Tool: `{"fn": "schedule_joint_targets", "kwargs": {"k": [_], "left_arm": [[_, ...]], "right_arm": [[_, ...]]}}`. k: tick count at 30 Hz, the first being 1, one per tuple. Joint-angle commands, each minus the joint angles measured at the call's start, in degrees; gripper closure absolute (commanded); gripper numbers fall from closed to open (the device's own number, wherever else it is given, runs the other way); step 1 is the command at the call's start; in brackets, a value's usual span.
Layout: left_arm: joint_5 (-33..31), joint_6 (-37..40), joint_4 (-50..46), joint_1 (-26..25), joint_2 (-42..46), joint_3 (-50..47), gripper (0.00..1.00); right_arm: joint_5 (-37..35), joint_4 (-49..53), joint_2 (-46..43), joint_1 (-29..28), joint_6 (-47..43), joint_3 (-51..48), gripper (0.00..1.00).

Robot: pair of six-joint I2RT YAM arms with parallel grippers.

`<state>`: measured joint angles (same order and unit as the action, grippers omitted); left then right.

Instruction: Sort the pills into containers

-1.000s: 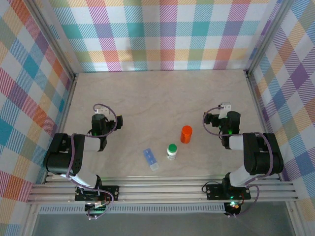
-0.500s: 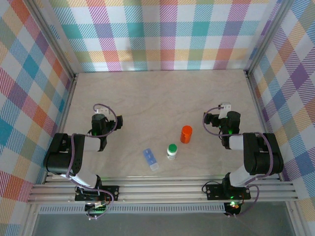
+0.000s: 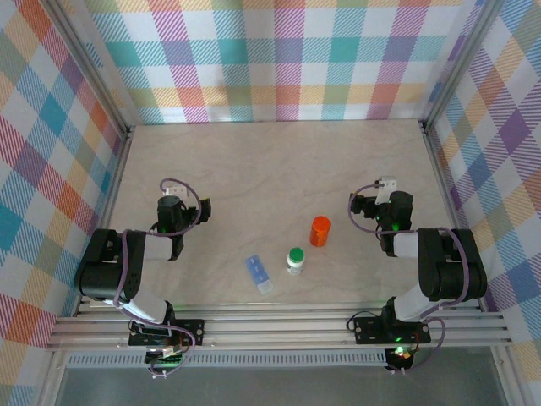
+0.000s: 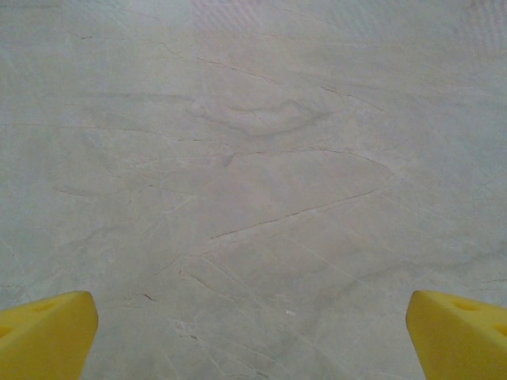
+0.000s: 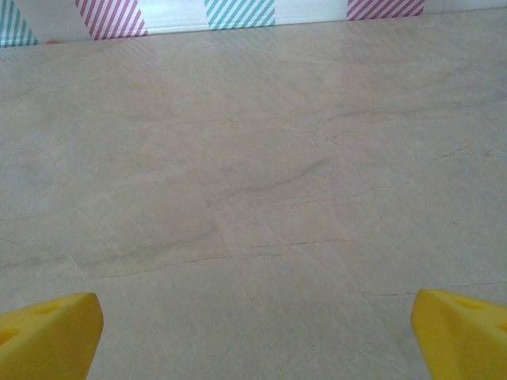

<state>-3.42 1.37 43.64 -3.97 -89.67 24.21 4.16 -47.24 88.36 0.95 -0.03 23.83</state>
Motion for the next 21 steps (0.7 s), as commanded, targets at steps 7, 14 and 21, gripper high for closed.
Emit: {"fn": "schedule_joint_targets", "kwargs": {"k": [7, 14, 21], "left_arm": [[2.21, 0.23, 0.31, 1.42, 0.19, 1.0, 0.0], [2.32, 0.21, 0.1, 1.51, 0.11, 1.11, 0.0], [2.36, 0.3, -0.09, 1.46, 0.01, 1.28, 0.0]], "right_arm": [[0.85, -0.04, -0.11, -0.04, 0.47, 0.07, 0.01], [0.68, 0.23, -0.14, -0.21, 0.39, 0.16, 0.01], [0.41, 0.41, -0.07, -0.34, 0.3, 0.27, 0.01]]}}
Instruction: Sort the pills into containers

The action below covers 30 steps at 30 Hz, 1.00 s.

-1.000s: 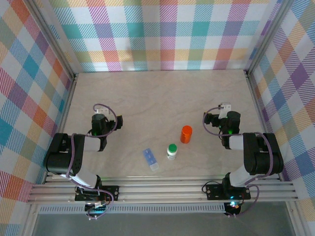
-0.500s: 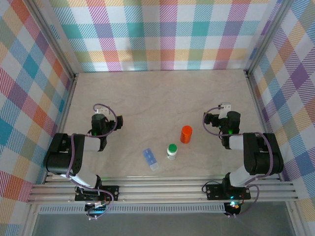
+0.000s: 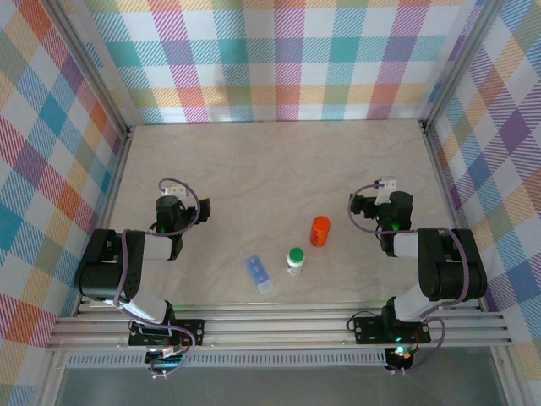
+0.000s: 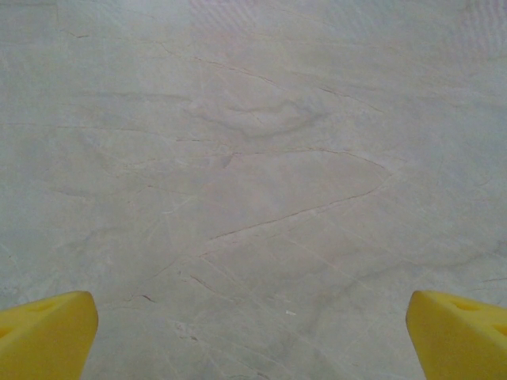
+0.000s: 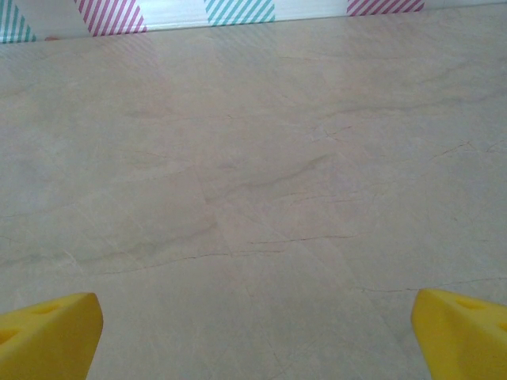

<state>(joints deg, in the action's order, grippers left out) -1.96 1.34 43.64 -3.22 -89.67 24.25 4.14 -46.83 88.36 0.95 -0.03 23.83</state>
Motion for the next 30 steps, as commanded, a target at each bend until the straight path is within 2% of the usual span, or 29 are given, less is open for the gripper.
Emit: {"fn": "schedule_joint_targets", "kwargs": {"k": [1, 5, 7, 8, 10, 13, 16, 18, 21, 24, 28, 30], "left_arm": [[0.82, 0.37, -0.14, 0.65, 0.02, 1.24, 0.0], [0.25, 0.55, -0.05, 0.33, 0.11, 1.15, 0.0], [-3.17, 0.03, -2.84, -0.41, 1.48, 2.29, 0.0], [-5.91, -0.56, -6.6, -0.99, 3.09, 3.68, 0.0], [-14.43, -4.81, -20.68, -1.83, 6.16, 9.27, 0.0], [-20.72, -13.75, -32.03, -1.92, 7.88, 13.35, 0.0], [-28.7, -20.88, -43.43, -2.53, 10.58, 17.55, 0.0], [-27.61, -26.61, -50.22, -2.54, 12.86, 20.66, 0.0], [-21.43, -33.4, -54.18, -2.7, 16.86, 22.6, 0.0], [-18.77, -37.04, -57.18, -2.72, 21.08, 23.43, 0.0], [-18.53, -42.83, -68.41, -2.74, 28.32, 26.78, 0.0], [-15.37, -44.3, -69.83, -2.75, 32.31, 26.82, 0.0]], "right_arm": [[0.39, -0.03, -0.11, -0.37, 0.3, 0.21, 0.01], [-3.51, 2.6, -1.28, -1.16, 0.66, 1.45, 0.01], [-9.43, 9.95, -4.77, -2.44, 1.4, 4.04, 0.01], [-11.39, 15.77, -6.37, -2.73, 1.75, 5.86, 0.01], [-15.06, 28.81, -9.57, -2.93, 6.23, 12.13, 0.01], [-11.38, 44.67, -11.31, -3.1, 10.8, 21.65, 0.01], [-8.9, 55.61, -11.16, -4.84, 12.65, 30.07, 0.01], [-7.13, 62.65, -9.9, -6.83, 12.65, 36.21, 0.01], [-3.85, 70.84, -6.79, -11.83, 10.58, 44.37, 0.01], [-1.59, 78.22, -2.08, -18.12, 7.45, 52.02, 0.01], [0.5, 87.44, 5.01, -25.91, 5.14, 60.75, 0.01], [4.03, 89.23, 7.86, -28.8, 4.69, 62.87, 0.03]]}}
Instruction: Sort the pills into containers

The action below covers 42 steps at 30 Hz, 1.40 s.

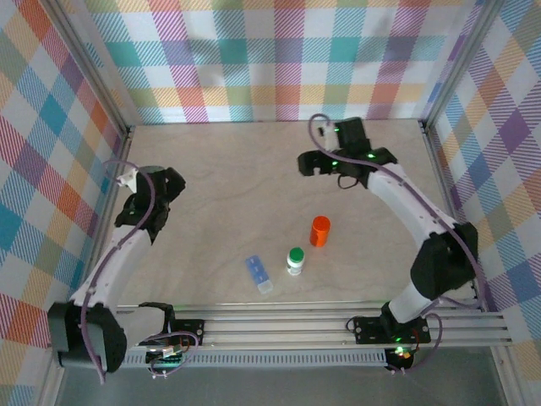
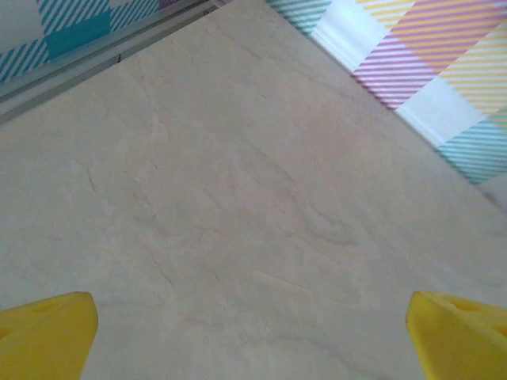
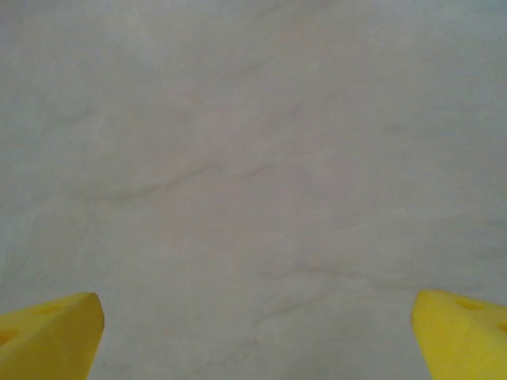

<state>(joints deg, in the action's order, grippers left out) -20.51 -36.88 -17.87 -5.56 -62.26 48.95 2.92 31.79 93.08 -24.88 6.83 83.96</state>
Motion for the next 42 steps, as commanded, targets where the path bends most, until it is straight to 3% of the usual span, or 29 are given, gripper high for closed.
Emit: {"fn": "schedule_joint_targets", "kwargs": {"k": [1, 6, 11, 15, 22, 42], "left_arm": [[4.57, -6.61, -8.7, -0.54, 7.27, 1.78, 0.0], [5.21, -5.7, -14.33, -0.45, 17.08, 3.59, 0.0], [3.4, 3.48, -17.55, -0.45, 22.28, 5.88, 0.0], [-0.33, 10.12, -18.61, -0.41, 24.14, 6.34, 0.0], [0.29, 10.74, -16.63, -1.05, 26.03, 3.62, 0.0], [-2.62, 11.94, -17.0, -2.88, 28.25, 3.13, 0.0]], "right_arm": [[6.81, 11.52, 4.54, -4.32, -1.9, 3.74, 0.04], [6.44, 18.88, 12.0, -11.98, -1.68, 10.27, 0.08], [4.73, 25.42, 19.33, -17.92, -2.16, 16.18, 0.09], [5.92, 28.75, 23.83, -21.5, -1.22, 19.58, 0.18], [3.13, 36.21, 31.78, -27.2, 5.17, 25.93, 0.31], [-1.25, 38.65, 37.41, -36.39, 12.54, 27.16, 0.34]]}}
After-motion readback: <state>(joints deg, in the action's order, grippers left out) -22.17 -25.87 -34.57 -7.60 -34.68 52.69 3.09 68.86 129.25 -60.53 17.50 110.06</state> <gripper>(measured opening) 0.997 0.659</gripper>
